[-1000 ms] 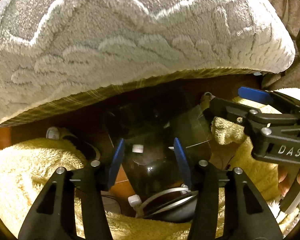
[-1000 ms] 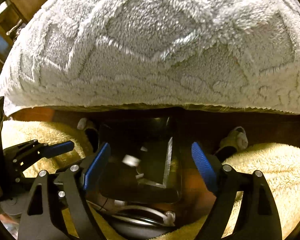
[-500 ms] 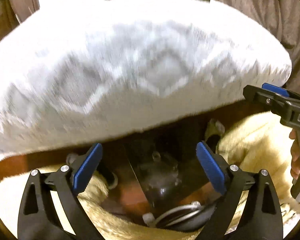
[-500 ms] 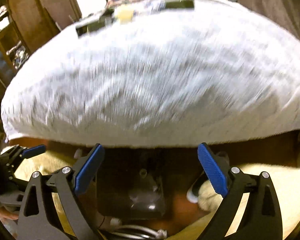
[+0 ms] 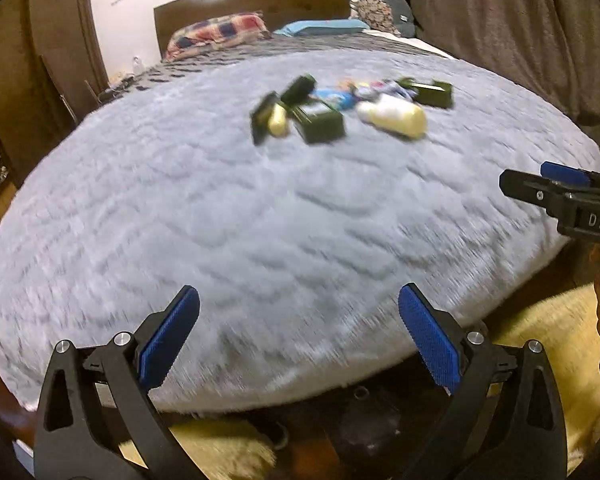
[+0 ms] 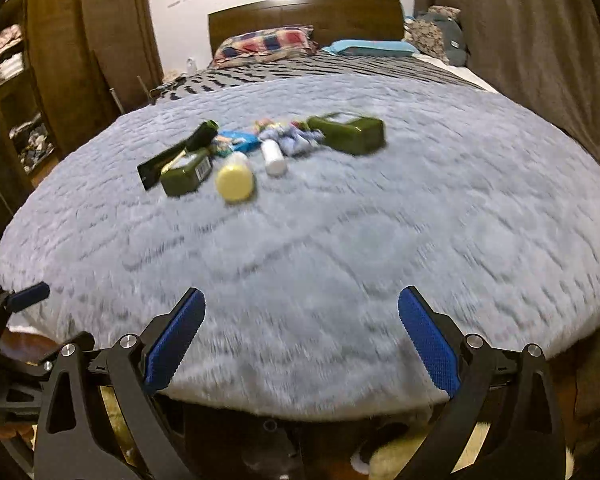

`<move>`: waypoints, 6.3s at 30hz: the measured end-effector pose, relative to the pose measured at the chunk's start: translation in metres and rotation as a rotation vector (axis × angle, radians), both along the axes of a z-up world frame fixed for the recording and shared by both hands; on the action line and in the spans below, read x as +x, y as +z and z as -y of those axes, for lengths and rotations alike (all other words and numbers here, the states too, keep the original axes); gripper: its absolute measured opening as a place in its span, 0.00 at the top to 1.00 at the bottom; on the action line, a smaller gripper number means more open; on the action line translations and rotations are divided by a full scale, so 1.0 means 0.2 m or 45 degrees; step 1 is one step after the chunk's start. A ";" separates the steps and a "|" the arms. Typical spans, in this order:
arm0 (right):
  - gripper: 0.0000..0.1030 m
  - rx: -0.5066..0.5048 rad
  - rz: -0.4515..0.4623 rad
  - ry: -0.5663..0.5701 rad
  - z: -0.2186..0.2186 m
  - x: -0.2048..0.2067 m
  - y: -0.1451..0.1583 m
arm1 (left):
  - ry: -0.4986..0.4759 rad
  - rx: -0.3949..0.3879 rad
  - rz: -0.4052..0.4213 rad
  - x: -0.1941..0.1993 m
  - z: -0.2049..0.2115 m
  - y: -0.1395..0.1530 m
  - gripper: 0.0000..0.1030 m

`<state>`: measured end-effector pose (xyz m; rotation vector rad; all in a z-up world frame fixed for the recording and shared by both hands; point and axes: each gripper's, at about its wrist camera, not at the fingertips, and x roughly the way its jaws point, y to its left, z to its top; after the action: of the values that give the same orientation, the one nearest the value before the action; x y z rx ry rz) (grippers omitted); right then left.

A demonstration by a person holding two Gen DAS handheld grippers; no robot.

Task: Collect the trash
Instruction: 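Grasp the yellow Kiehl's bottle with the right tool while the left tool grasps the green Origins bottle, then lower both bottles below the bed edge and open both tools to release them, then grasp the black pen-like tool with the left tool while the right tool grasps the white tube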

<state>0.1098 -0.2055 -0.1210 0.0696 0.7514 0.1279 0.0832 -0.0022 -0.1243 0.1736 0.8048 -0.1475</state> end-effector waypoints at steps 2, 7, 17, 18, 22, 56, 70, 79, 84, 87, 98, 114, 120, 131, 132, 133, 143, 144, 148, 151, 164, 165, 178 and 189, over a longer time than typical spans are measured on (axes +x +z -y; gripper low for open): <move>0.06 0.014 0.013 0.022 -0.03 0.06 0.01 | 0.027 0.007 0.013 0.06 -0.03 0.01 0.08; 0.25 0.017 0.023 0.090 -0.14 0.23 0.01 | 0.085 -0.061 0.023 0.23 -0.11 0.06 0.08; 0.41 0.005 -0.024 0.125 -0.25 0.57 -0.06 | 0.047 -0.063 0.010 0.37 -0.06 0.04 0.08; 0.46 0.005 -0.032 0.124 -0.26 0.59 -0.07 | 0.043 -0.066 0.010 0.38 -0.06 0.04 0.08; 0.64 -0.014 -0.023 0.112 -0.26 0.61 -0.09 | 0.022 -0.074 0.006 0.43 -0.01 0.03 0.08; 0.69 0.062 0.043 0.070 0.03 0.15 -0.01 | -0.084 -0.126 -0.084 0.60 0.22 -0.01 0.59; 0.69 0.044 0.089 0.102 0.00 -0.19 0.08 | -0.149 -0.150 0.001 0.04 0.19 0.13 0.60; 0.69 0.056 0.071 0.150 -0.06 -0.43 0.07 | -0.156 -0.210 0.006 -0.30 0.14 0.14 0.60; 0.69 0.077 -0.011 0.187 -0.10 -0.50 -0.03 | -0.149 -0.229 -0.071 -0.40 0.11 0.02 0.60; 0.69 0.081 -0.079 0.201 -0.12 -0.53 -0.13 | -0.145 -0.234 -0.138 -0.44 0.10 -0.08 0.60; 0.69 0.022 -0.295 0.195 -0.19 -0.54 -0.44 | -0.162 -0.230 -0.375 -0.46 0.12 -0.43 0.60; 0.69 0.057 -0.551 0.210 -0.24 -0.45 -0.76 | -0.151 -0.207 -0.635 -0.39 0.13 -0.75 0.60; 0.68 0.053 -0.601 0.197 -0.25 -0.42 -0.82 | -0.148 -0.194 -0.667 -0.39 0.15 -0.78 0.60; 0.52 0.057 -0.573 0.171 -0.22 -0.41 -0.76 | -0.131 -0.170 -0.660 -0.37 0.14 -0.78 0.46; 0.50 0.058 -0.567 0.166 -0.21 -0.41 -0.75 | -0.128 -0.165 -0.652 -0.37 0.14 -0.77 0.43; 0.47 0.059 -0.560 0.161 -0.21 -0.41 -0.74 | -0.125 -0.160 -0.640 -0.37 0.14 -0.76 0.41; 0.08 0.090 -0.393 0.059 -0.06 -0.40 -0.53 | -0.110 -0.225 -0.490 -0.35 0.08 -0.55 0.23; 0.07 0.084 -0.367 0.047 -0.05 -0.40 -0.49 | -0.109 -0.237 -0.461 -0.34 0.07 -0.51 0.21; 0.07 0.044 -0.255 0.012 0.01 -0.38 -0.33 | -0.085 -0.197 -0.301 -0.31 0.03 -0.31 0.17; 0.03 0.032 -0.164 0.007 0.05 -0.35 -0.21 | -0.075 -0.172 -0.194 -0.28 0.00 -0.19 0.12; 0.04 0.060 -0.003 0.034 0.04 0.03 -0.03 | 0.043 -0.081 0.059 0.12 -0.11 0.11 0.11; 0.04 0.057 0.012 0.031 0.03 0.05 -0.02 | 0.045 -0.081 0.072 0.15 -0.11 0.13 0.11; 0.26 0.030 -0.025 0.072 -0.06 0.54 0.01 | 0.096 -0.081 0.016 0.72 -0.15 0.08 0.41; 0.50 -0.009 -0.075 0.107 -0.10 0.70 -0.05 | 0.048 -0.070 -0.039 0.96 -0.12 0.00 0.53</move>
<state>0.2492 -0.1860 -0.1311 0.0355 0.8140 0.2042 0.2746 0.0218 -0.1246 0.1048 0.8334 -0.1367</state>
